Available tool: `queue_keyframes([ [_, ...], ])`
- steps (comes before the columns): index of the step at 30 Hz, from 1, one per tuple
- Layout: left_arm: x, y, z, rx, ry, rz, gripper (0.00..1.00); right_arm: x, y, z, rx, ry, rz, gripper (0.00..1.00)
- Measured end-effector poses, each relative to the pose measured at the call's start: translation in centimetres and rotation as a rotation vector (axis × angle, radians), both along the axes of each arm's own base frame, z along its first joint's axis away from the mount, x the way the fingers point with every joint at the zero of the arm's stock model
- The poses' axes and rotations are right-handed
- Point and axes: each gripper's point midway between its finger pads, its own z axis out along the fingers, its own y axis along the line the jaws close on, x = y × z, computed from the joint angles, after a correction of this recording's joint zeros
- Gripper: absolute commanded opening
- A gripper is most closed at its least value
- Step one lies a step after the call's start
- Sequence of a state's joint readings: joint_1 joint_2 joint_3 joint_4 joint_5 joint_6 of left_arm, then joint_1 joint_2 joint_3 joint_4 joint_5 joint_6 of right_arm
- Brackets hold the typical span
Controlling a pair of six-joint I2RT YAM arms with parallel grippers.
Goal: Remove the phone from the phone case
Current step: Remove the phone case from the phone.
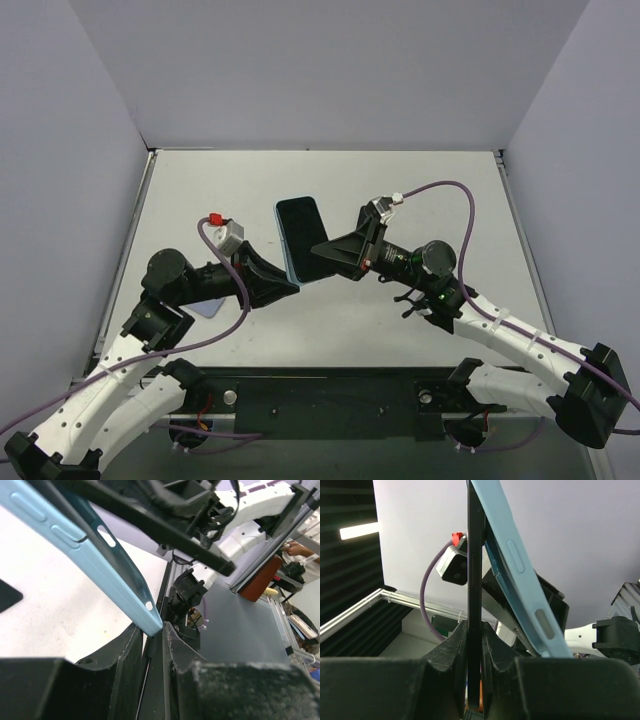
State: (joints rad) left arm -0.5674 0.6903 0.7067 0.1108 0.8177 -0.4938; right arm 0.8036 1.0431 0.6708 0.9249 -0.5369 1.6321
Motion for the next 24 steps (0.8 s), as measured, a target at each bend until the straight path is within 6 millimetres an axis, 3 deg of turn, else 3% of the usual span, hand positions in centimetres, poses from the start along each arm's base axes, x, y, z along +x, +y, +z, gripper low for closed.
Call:
queue_keyframes([
  [1, 0.1, 0.1, -0.1, 0.001, 0.01, 0.011, 0.01, 0.0, 0.0, 0.1, 0.005, -0.001, 0.0, 0.0],
  [4, 0.8, 0.3, -0.3, -0.004, 0.07, 0.07, 0.15, 0.1, -0.1, 0.3, 0.013, -0.004, -0.007, 0.0],
  [6, 1.1, 0.5, -0.2, -0.017, 0.109, 0.101, 0.17, 0.2, -0.1, 0.4, 0.015, -0.004, -0.013, 0.0],
  [10, 1.9, 0.7, -0.1, -0.046, 0.191, 0.159, 0.0, 0.6, 0.0, 0.5, 0.026, -0.007, -0.029, 0.0],
  [17, 4.8, 1.1, -1.3, -0.063, 0.349, 0.323, 0.0, 1.4, 0.3, -0.1, 0.01, 0.004, -0.057, 0.0],
  [24, 9.5, 4.6, -4.2, -0.033, 0.545, 0.703, 0.0, 1.1, 1.3, -4.7, -0.2, 0.019, -0.045, 0.0],
])
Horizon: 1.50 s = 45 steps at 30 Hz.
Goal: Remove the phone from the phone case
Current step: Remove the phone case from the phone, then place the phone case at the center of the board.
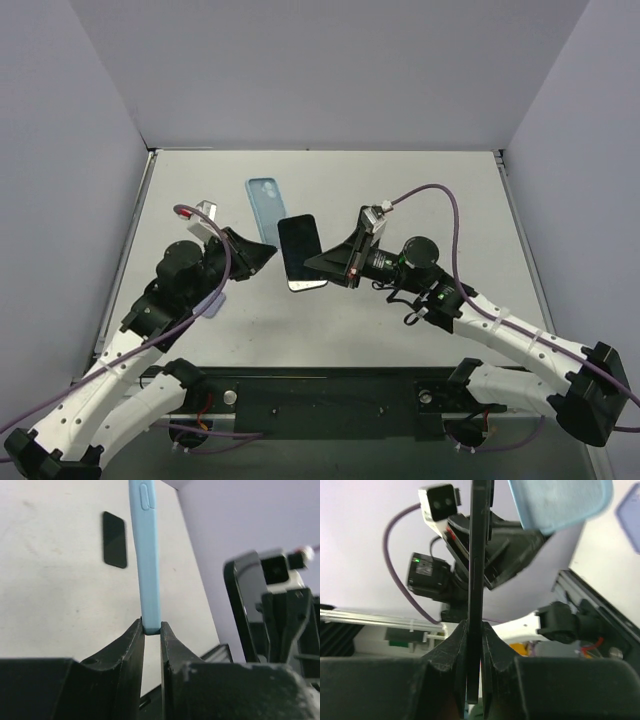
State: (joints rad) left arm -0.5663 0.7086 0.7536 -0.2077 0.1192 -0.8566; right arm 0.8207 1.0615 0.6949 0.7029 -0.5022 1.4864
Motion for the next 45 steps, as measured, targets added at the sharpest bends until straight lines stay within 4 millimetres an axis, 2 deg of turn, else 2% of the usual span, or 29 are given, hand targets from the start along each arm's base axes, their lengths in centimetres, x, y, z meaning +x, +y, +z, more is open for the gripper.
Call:
queue_keyframes([
  [2, 1.2, 1.0, -1.1, 0.015, 0.048, 0.093, 0.0, -0.1, -0.3, -1.4, -0.069, -0.003, -0.01, 0.0],
  [5, 3.3, 2.6, -3.9, 0.021, 0.143, 0.24, 0.0, -0.4, -1.6, -2.8, -0.164, -0.026, -0.039, 0.0],
  [8, 5.1, 4.8, -8.4, 0.006, 0.266, 0.388, 0.0, -0.7, -3.6, -3.0, -0.244, -0.074, -0.088, 0.0],
  [10, 6.4, 6.9, -12.4, -0.023, 0.376, 0.502, 0.0, -0.5, -5.2, -2.9, -0.29, -0.115, -0.139, 0.0],
  [14, 7.5, 10.5, -19.3, -0.089, 0.559, 0.685, 0.0, 0.7, -8.3, -3.8, -0.372, -0.141, -0.238, 0.0],
  [15, 7.5, 11.3, -20.7, -0.101, 0.593, 0.724, 0.0, 1.1, -9.1, -4.2, -0.394, -0.136, -0.263, 0.0],
  [17, 7.5, 12.2, -22.0, -0.114, 0.63, 0.768, 0.0, 1.9, -10.2, -5.1, -0.422, -0.127, -0.302, 0.0],
  [21, 8.5, 12.9, -21.7, -0.169, 0.621, 0.807, 0.0, 2.9, -12.0, -7.9, -0.484, -0.067, -0.353, 0.0],
  [26, 8.6, 13.3, -21.6, -0.209, 0.633, 0.837, 0.0, 3.0, -12.9, -10.5, -0.537, -0.01, -0.356, 0.0],
  [33, 8.7, 14.0, -21.8, -0.226, 0.641, 0.852, 0.0, 2.9, -13.1, -11.0, -0.544, 0.002, -0.35, 0.0],
  [40, 8.6, 13.9, -23.0, -0.239, 0.688, 0.83, 0.0, 2.8, -13.1, -11.6, -0.551, 0.014, -0.347, 0.0],
  [44, 8.7, 13.4, -24.0, -0.25, 0.735, 0.794, 0.05, 2.8, -13.1, -11.9, -0.555, 0.023, -0.345, 0.0],
  [45, 8.6, 13.3, -24.3, -0.251, 0.749, 0.79, 0.09, 2.8, -13.1, -12.0, -0.555, 0.024, -0.345, 0.0],
])
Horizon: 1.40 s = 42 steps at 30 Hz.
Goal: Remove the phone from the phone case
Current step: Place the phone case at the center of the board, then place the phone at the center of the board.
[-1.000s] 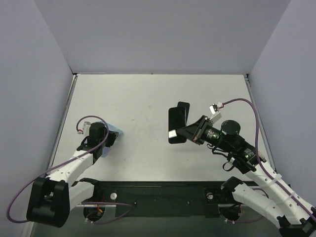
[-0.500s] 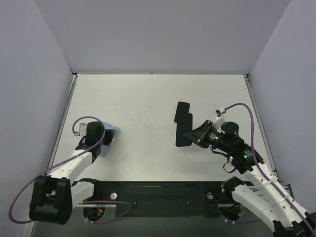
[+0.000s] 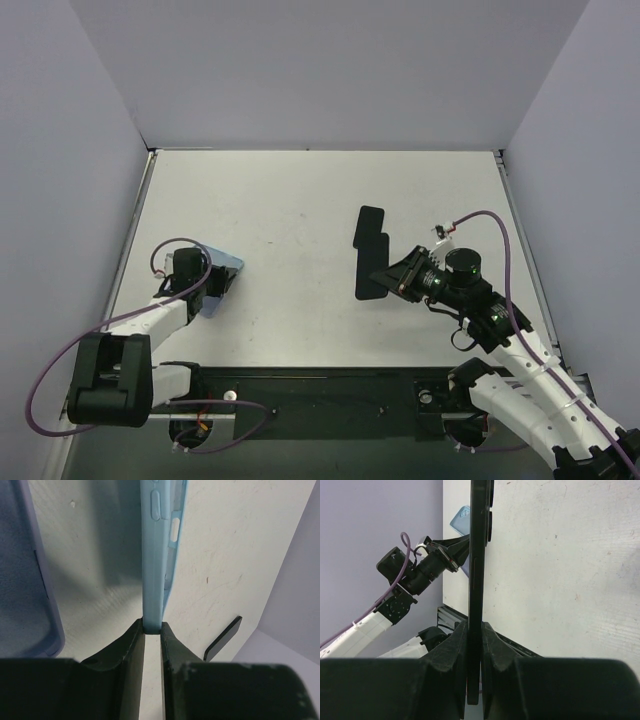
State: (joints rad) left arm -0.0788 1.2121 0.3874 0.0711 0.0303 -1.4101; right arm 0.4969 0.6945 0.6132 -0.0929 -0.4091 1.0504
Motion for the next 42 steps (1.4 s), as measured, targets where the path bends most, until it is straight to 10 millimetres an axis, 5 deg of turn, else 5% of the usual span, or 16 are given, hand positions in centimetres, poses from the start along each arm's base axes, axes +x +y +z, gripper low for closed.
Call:
queue_keyframes([
  [3, -0.1, -0.1, 0.0, -0.014, 0.003, -0.005, 0.28, 0.1, 0.1, 0.2, 0.008, -0.008, -0.002, 0.0],
  [8, -0.6, -0.3, 0.0, -0.023, 0.019, -0.017, 0.43, 0.7, 0.0, -0.2, 0.008, -0.004, -0.015, 0.0],
  [14, -2.0, -0.6, -0.2, -0.042, 0.073, -0.042, 0.58, 4.4, -2.3, -3.8, -0.08, 0.08, -0.119, 0.0],
  [21, -2.5, -1.3, 3.7, -0.053, -0.017, -0.111, 0.59, 8.3, -8.1, -10.4, -0.269, 0.23, -0.233, 0.0],
  [26, -2.4, -3.1, 8.1, -0.027, -0.163, -0.272, 0.6, 11.4, -10.8, -12.0, -0.318, 0.276, -0.24, 0.0],
  [34, -5.8, -9.6, 14.4, 0.11, -0.436, -0.653, 0.6, 16.6, -11.0, -13.8, -0.325, 0.273, -0.154, 0.0],
  [42, -8.9, -12.6, 15.4, 0.101, -0.497, -0.823, 0.69, 19.8, -10.2, -16.5, -0.301, 0.307, -0.092, 0.01],
])
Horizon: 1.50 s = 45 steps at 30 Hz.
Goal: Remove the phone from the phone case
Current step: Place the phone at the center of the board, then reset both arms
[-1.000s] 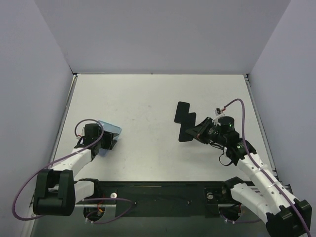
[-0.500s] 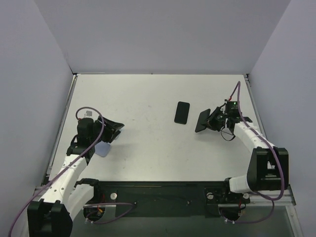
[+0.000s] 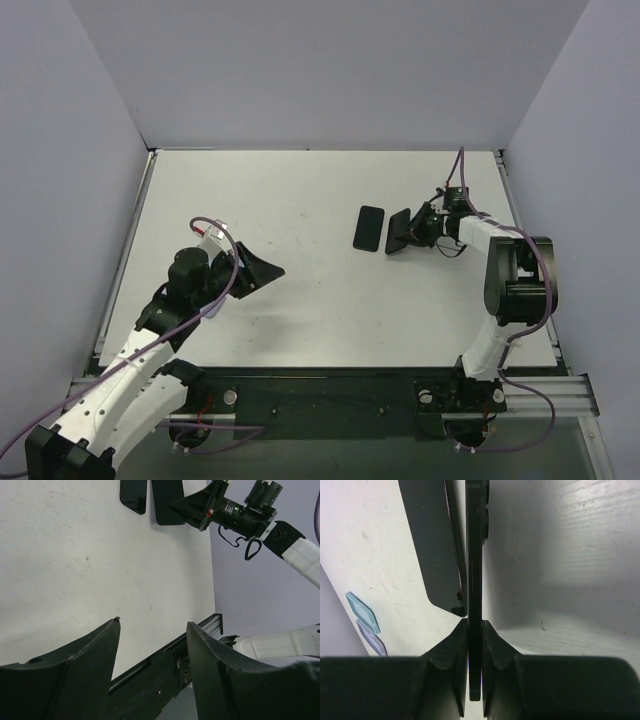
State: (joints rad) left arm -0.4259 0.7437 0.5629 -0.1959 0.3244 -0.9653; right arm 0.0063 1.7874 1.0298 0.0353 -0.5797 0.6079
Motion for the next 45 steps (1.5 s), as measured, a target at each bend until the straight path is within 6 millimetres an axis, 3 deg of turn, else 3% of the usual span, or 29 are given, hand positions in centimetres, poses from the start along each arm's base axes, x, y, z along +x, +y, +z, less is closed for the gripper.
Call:
queue_keyframes([
  [10, -1.7, -0.1, 1.4, -0.051, -0.044, -0.04, 0.71, 0.7, 0.5, -1.5, 0.023, -0.001, 0.028, 0.12],
  [15, -1.8, 0.0, 1.4, -0.053, -0.044, -0.041, 0.71, 0.5, 0.4, -2.1, 0.017, 0.019, 0.025, 0.25],
  [20, -1.9, -0.1, 1.5, -0.057, -0.044, -0.042, 0.72, -0.1, -0.1, -3.1, -0.02, 0.058, 0.016, 0.56],
  [21, -1.9, 0.0, 1.5, -0.057, -0.044, -0.042, 0.72, -0.1, -0.3, -2.9, -0.03, 0.055, 0.019, 0.6],
  [24, -2.1, 0.1, 1.5, -0.053, -0.038, -0.042, 0.72, -0.4, -1.5, -2.2, -0.128, 0.049, 0.004, 0.85],
  [25, -2.2, 0.1, 1.4, -0.051, -0.037, -0.041, 0.72, -0.8, -2.0, -1.9, -0.169, 0.056, -0.004, 0.86],
  [27, -2.3, 0.3, 1.4, -0.044, -0.034, -0.036, 0.72, -1.8, -3.0, -0.7, -0.255, 0.06, -0.019, 0.87],
  [30, -2.2, 0.7, 1.8, -0.023, -0.05, -0.02, 0.72, -3.3, -4.3, 2.6, -0.354, -0.004, -0.061, 0.88],
  [36, -1.6, 1.7, 3.6, 0.021, -0.122, 0.029, 0.72, -9.6, -5.4, 9.9, -0.459, -0.233, -0.142, 0.89],
  [45, -0.9, 3.9, 6.6, 0.088, -0.244, 0.123, 0.72, -16.4, -7.7, 16.2, -0.491, -0.522, -0.257, 0.9],
])
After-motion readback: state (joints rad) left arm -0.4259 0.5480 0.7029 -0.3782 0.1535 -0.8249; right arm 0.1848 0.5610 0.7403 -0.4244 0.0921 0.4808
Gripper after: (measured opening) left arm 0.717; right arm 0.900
